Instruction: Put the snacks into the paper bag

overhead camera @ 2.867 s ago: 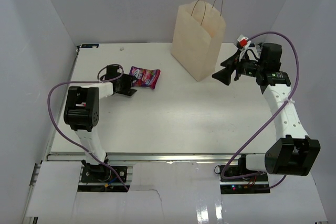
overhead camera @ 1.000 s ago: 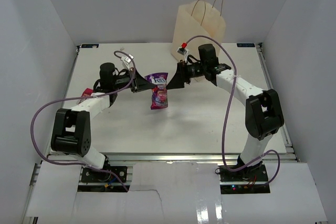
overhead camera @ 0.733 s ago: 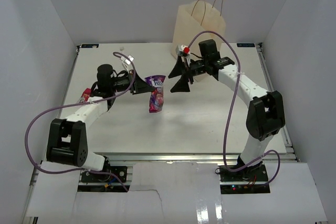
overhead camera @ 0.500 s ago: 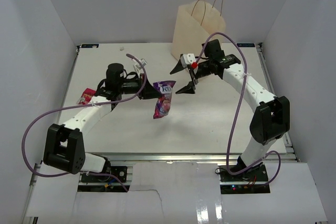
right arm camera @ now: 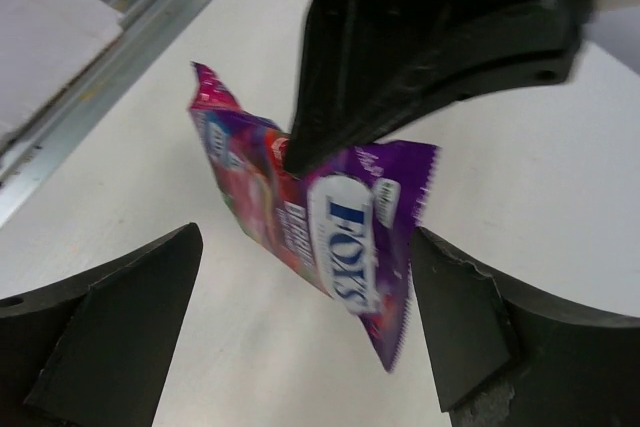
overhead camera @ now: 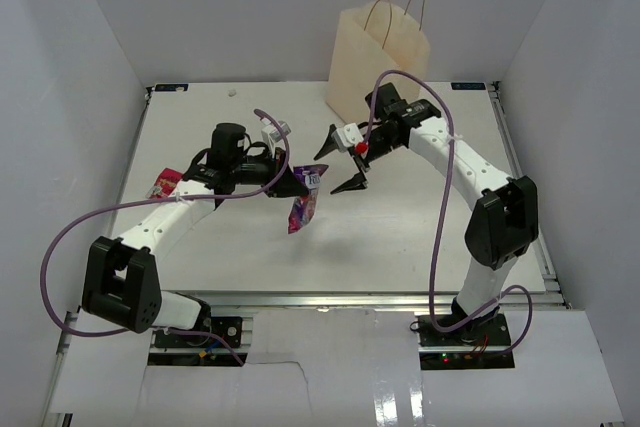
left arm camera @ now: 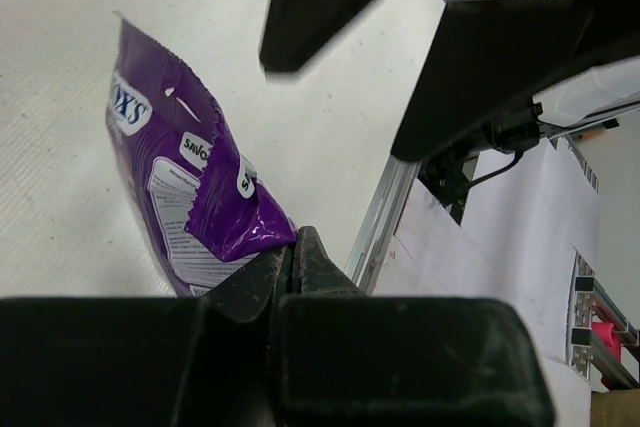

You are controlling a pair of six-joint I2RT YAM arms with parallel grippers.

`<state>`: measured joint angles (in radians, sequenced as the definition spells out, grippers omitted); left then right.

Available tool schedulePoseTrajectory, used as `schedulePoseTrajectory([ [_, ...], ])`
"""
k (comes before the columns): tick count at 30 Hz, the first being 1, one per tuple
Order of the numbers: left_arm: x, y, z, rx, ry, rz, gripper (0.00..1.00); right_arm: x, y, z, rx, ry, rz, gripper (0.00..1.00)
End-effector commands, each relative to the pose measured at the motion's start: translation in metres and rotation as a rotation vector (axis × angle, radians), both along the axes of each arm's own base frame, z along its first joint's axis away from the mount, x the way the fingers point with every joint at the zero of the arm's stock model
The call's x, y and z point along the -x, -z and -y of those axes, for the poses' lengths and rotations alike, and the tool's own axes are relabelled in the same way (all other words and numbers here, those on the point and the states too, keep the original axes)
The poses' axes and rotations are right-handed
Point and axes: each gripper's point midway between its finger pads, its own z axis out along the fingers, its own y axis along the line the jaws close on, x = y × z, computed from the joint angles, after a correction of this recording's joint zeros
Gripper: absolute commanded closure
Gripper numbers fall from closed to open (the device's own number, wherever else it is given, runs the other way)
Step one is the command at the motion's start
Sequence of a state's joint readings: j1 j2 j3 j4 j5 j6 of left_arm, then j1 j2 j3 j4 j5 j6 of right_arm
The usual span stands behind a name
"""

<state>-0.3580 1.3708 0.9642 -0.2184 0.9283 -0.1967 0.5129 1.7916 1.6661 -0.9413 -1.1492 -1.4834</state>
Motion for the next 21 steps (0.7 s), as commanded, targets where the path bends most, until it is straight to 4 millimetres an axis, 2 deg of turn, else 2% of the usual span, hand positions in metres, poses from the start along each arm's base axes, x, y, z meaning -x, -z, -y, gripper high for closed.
schedulePoseTrajectory([
  [1,0.0,-0.036,0.005,0.038,0.041,0.132,1.0,0.029,0.026,0.002,0.068,-0.062,-0.067,0.11],
  [4,0.002,-0.04,0.007,0.04,0.057,0.145,1.0,0.027,0.027,-0.001,0.073,-0.047,-0.08,0.09],
  [9,0.006,-0.04,0.008,0.036,0.07,0.143,1.0,0.012,0.018,-0.009,0.058,-0.018,-0.043,0.07],
  [15,0.013,-0.033,0.007,0.03,0.067,0.123,1.0,0.002,-0.019,-0.008,-0.004,0.0,0.004,0.09],
  [17,0.015,-0.032,0.007,0.029,0.07,0.12,1.0,-0.003,-0.021,-0.009,0.005,0.021,-0.003,0.09],
  [20,0.017,-0.034,0.008,0.032,0.075,0.121,1.0,-0.018,-0.014,-0.012,0.023,0.076,0.003,0.07],
  [21,0.018,-0.034,0.009,0.032,0.077,0.118,1.0,-0.02,-0.009,-0.012,0.045,0.113,-0.057,0.07],
])
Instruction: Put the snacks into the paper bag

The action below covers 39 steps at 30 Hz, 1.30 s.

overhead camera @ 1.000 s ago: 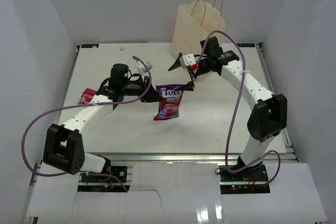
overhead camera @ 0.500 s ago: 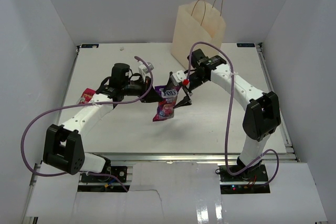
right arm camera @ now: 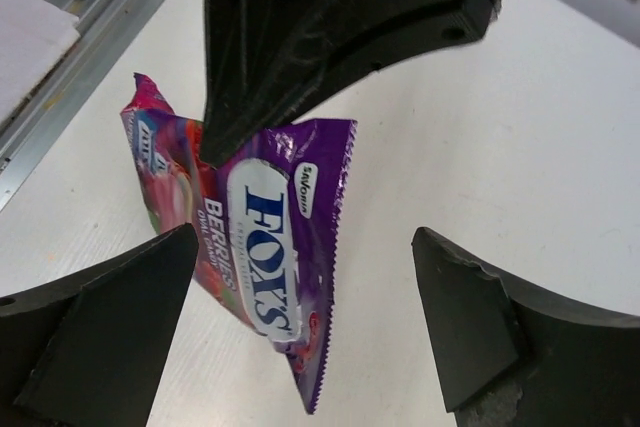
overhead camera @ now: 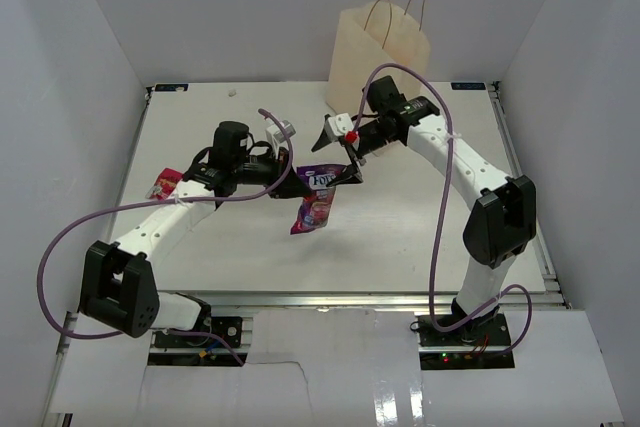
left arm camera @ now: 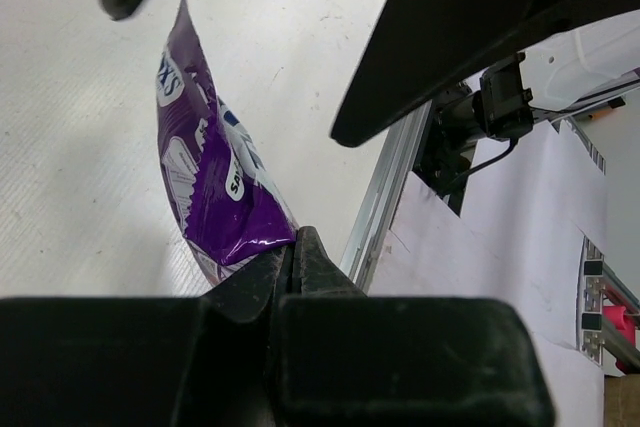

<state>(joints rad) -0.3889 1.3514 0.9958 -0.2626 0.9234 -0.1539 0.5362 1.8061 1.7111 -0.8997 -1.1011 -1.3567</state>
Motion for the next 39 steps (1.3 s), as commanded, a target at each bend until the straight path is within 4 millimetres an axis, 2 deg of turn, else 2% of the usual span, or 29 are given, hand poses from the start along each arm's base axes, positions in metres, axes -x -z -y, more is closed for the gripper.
schedulePoseTrajectory([
  [1,0.01,-0.023,0.003,0.041,0.041,0.071,1.0,-0.017,0.007,-0.004,0.028,0.095,-0.041,0.06],
  [7,0.008,-0.03,0.007,0.047,0.047,0.087,1.0,-0.013,0.036,-0.006,0.073,0.07,-0.042,0.08],
  [12,0.006,-0.03,0.006,0.042,0.043,0.093,1.0,0.0,0.042,-0.004,0.089,0.025,-0.051,0.16],
  [17,0.004,-0.029,0.007,0.04,0.043,0.09,1.0,0.007,0.049,-0.003,0.104,-0.002,-0.063,0.36],
  [21,0.001,-0.03,0.008,0.038,0.042,0.098,1.0,0.012,0.046,-0.004,0.091,-0.013,-0.087,0.64],
  [23,0.0,-0.029,0.008,0.034,0.038,0.101,1.0,0.013,0.046,-0.003,0.092,-0.016,-0.091,0.71],
  [25,-0.001,-0.027,0.008,0.031,0.033,0.097,1.0,0.014,0.045,-0.003,0.093,-0.019,-0.087,0.85],
  [27,-0.004,-0.024,0.008,0.025,0.024,0.094,1.0,0.016,0.044,-0.002,0.092,-0.028,-0.083,0.92],
  [31,-0.01,-0.021,0.007,0.009,-0.012,0.095,1.0,0.018,0.038,0.001,0.081,-0.028,-0.082,0.92],
  [32,-0.014,-0.02,0.006,0.0,-0.035,0.099,0.95,0.017,0.035,0.001,0.073,-0.028,-0.074,0.92],
  [33,-0.015,-0.02,0.004,-0.007,-0.051,0.099,0.85,0.016,0.031,0.001,0.066,-0.024,-0.074,0.92],
  [34,-0.017,-0.023,0.003,-0.009,-0.068,0.112,0.7,0.014,0.027,0.003,0.059,-0.017,-0.067,0.92],
  [35,-0.019,-0.026,0.002,-0.009,-0.08,0.122,0.64,0.012,0.024,0.003,0.054,-0.011,-0.067,0.92],
  [36,-0.021,-0.028,0.001,-0.01,-0.095,0.138,0.52,0.011,0.02,0.004,0.048,-0.004,-0.073,0.92],
  [39,-0.021,-0.042,-0.003,0.003,-0.11,0.209,0.39,0.004,0.003,0.009,0.018,0.021,-0.062,0.92],
])
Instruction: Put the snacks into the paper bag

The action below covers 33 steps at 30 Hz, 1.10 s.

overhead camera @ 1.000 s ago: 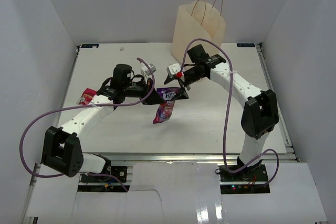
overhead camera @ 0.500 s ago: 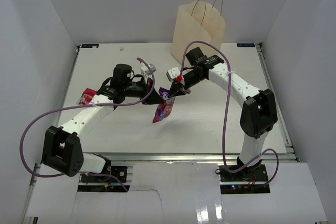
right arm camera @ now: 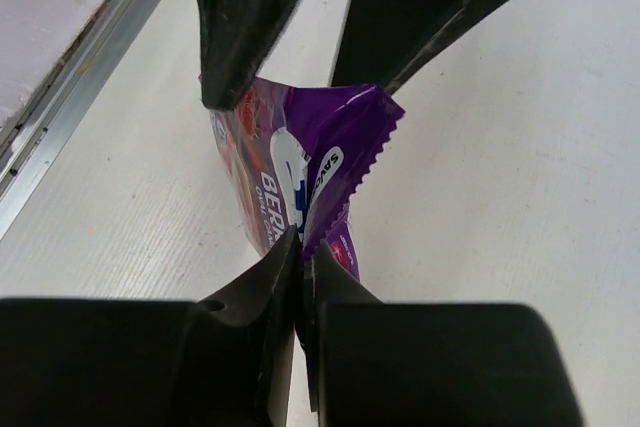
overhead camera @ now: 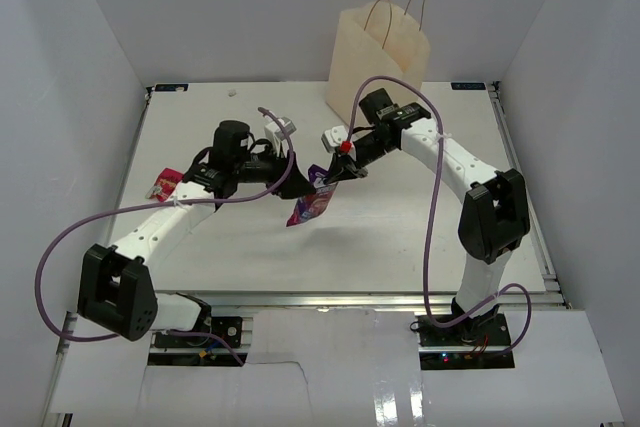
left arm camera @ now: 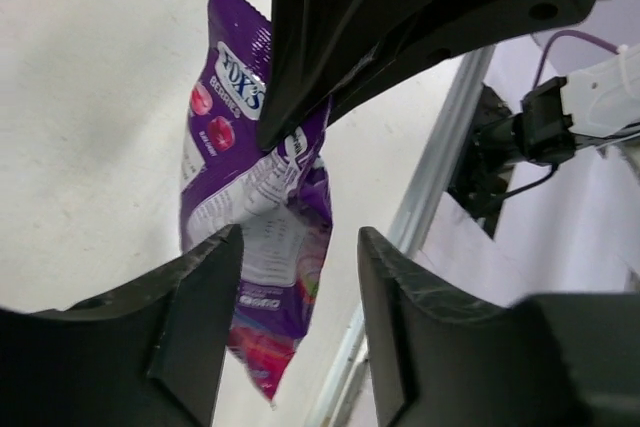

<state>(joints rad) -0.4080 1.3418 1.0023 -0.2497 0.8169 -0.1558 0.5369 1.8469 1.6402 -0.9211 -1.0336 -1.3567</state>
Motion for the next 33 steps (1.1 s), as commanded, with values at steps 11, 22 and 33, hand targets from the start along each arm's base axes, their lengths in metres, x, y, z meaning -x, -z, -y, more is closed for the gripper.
schedulePoseTrajectory([
  [11,-0.041,-0.13,-0.067,0.117,-0.555,0.476,0.02,-0.06,-0.16,0.017,-0.268,0.251,0.203,0.92],
  [22,-0.072,-0.08,-0.1,-0.084,-0.786,0.224,0.02,-0.197,-0.394,0.142,-0.803,1.055,0.343,0.92],
  [33,-0.068,-0.068,-0.108,-0.069,-0.824,0.194,0.02,-0.246,-0.412,0.2,-0.991,1.361,0.42,0.92],
])
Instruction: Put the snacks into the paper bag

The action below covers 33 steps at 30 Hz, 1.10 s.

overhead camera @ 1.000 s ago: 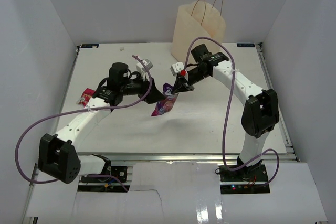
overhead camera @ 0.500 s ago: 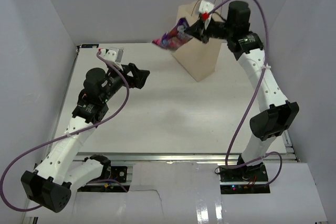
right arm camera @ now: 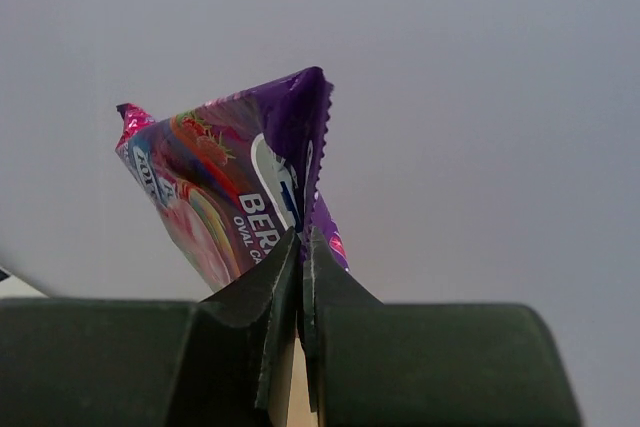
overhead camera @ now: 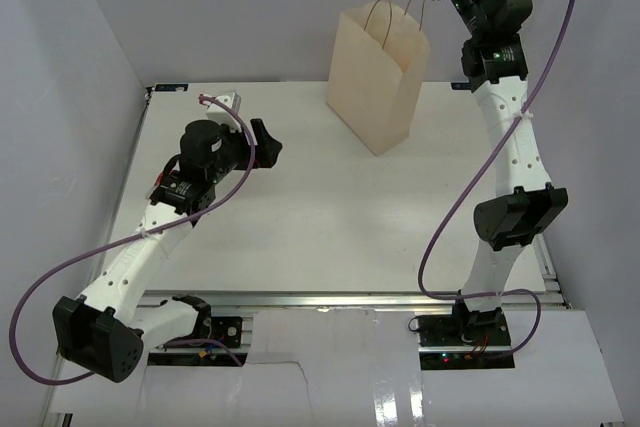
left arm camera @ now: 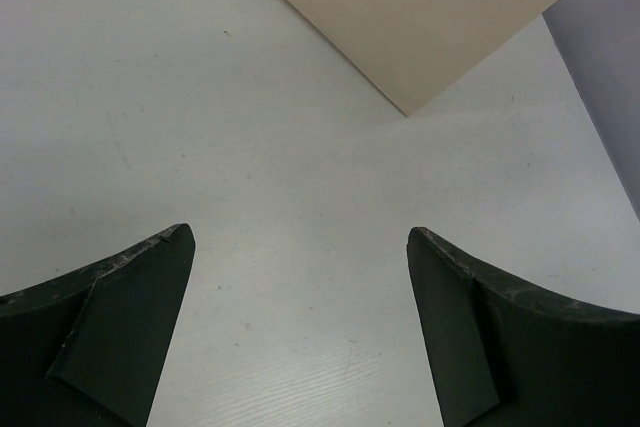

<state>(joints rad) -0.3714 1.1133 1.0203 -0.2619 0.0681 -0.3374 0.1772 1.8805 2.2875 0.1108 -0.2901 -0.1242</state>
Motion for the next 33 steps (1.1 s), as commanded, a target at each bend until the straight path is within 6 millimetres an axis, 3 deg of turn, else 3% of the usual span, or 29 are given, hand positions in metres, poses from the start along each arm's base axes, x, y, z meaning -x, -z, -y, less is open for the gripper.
schedulePoseTrajectory([
  [1,0.004,-0.004,-0.009,0.021,-0.043,0.008,0.02,-0.013,-0.017,0.024,-0.123,0.12,0.071,0.92],
  [6,0.006,0.002,-0.013,0.028,-0.054,-0.011,0.02,-0.039,0.018,0.031,-0.148,0.18,-0.007,0.92],
  [11,0.008,0.006,-0.015,0.034,-0.059,-0.022,0.02,-0.049,0.045,0.025,-0.128,0.165,-0.064,0.92],
  [15,0.007,0.012,-0.018,0.039,-0.08,-0.04,0.02,-0.055,0.08,0.016,-0.097,0.127,-0.152,0.92],
  [19,0.001,0.023,-0.03,0.057,-0.136,-0.09,0.02,-0.052,0.127,0.009,-0.06,0.094,-0.26,0.91],
  [21,-0.001,0.029,-0.035,0.072,-0.158,-0.131,0.02,-0.051,0.14,0.009,-0.051,0.091,-0.287,0.84],
  [22,-0.004,0.032,-0.042,0.077,-0.183,-0.145,0.02,-0.049,0.142,0.008,-0.045,0.084,-0.293,0.75],
  [24,-0.008,0.039,-0.048,0.089,-0.207,-0.185,0.02,-0.048,0.151,0.006,-0.036,0.075,-0.314,0.65],
  [26,-0.013,0.043,-0.06,0.101,-0.246,-0.206,0.02,-0.045,0.153,0.002,-0.025,0.052,-0.325,0.46],
  [28,-0.018,0.05,-0.075,0.112,-0.303,-0.242,0.02,-0.038,0.146,0.0,-0.012,0.029,-0.312,0.3],
  [33,-0.022,0.076,-0.109,0.111,-0.449,-0.362,0.02,-0.016,0.112,0.004,0.041,-0.038,-0.245,0.16],
])
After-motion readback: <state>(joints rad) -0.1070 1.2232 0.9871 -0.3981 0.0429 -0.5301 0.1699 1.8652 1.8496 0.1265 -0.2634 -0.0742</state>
